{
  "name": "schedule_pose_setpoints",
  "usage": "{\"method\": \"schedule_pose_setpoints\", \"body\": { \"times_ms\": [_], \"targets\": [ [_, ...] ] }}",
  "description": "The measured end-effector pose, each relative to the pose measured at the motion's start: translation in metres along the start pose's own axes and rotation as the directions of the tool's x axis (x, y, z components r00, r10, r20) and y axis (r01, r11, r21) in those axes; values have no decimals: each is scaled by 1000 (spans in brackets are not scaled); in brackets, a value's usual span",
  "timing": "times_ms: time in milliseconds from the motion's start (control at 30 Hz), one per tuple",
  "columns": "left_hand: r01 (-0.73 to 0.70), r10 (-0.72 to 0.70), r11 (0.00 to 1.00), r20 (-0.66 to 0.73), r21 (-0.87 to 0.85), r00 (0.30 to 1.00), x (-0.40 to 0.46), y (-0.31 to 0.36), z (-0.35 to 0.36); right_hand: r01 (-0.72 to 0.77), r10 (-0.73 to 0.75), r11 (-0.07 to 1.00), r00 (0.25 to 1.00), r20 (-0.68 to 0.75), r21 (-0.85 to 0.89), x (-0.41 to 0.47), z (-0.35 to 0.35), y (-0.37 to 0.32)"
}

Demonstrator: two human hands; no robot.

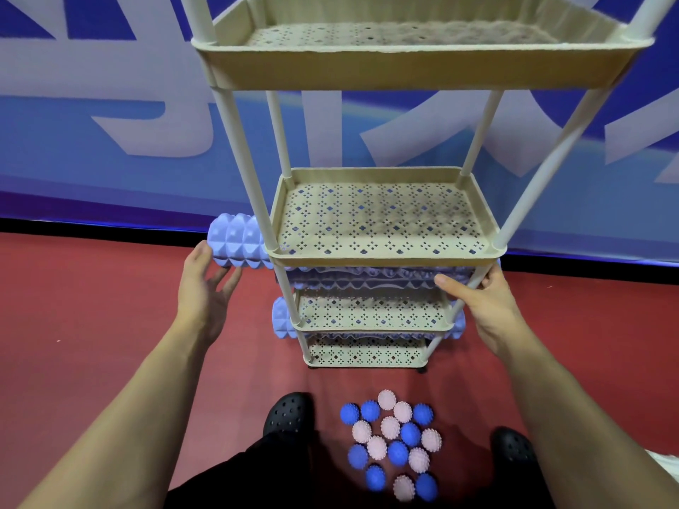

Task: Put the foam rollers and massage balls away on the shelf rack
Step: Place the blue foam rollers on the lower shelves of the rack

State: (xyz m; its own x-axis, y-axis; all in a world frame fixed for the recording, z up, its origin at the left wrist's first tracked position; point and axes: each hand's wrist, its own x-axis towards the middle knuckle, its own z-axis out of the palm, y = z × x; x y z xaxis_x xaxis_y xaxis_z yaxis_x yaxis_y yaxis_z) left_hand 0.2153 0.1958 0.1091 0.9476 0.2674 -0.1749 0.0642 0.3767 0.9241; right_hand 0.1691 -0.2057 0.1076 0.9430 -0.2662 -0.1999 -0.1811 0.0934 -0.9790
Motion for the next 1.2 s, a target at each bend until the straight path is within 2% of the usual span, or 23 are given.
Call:
{"method": "schedule_pose_setpoints", "body": {
  "times_ms": [233, 367, 533, 833, 1200],
  "targets": [
    [-32, 6, 981, 135, 194, 991, -5, -10, -7, 118, -122, 987, 992, -30, -106, 4, -14, 2],
    [-30, -47, 944, 226, 329, 973, -16, -12, -4, 110, -116, 982, 993, -31, -157, 5, -32, 1],
    [-31, -64, 918, 226, 395, 972, -25, -10, 6, 121, -121, 976, 993, 7, -182, 1, -47, -4],
    [-58, -53, 897, 238, 437, 970, -35, -27, 27, 138, -146, 979, 988, -44, -152, -1, -67, -8],
    [-44, -103, 753, 183, 657, 978, -28, -51, 31, -36, 24, 964, 998, -50, -264, 6, -69, 20]
  ]
}}
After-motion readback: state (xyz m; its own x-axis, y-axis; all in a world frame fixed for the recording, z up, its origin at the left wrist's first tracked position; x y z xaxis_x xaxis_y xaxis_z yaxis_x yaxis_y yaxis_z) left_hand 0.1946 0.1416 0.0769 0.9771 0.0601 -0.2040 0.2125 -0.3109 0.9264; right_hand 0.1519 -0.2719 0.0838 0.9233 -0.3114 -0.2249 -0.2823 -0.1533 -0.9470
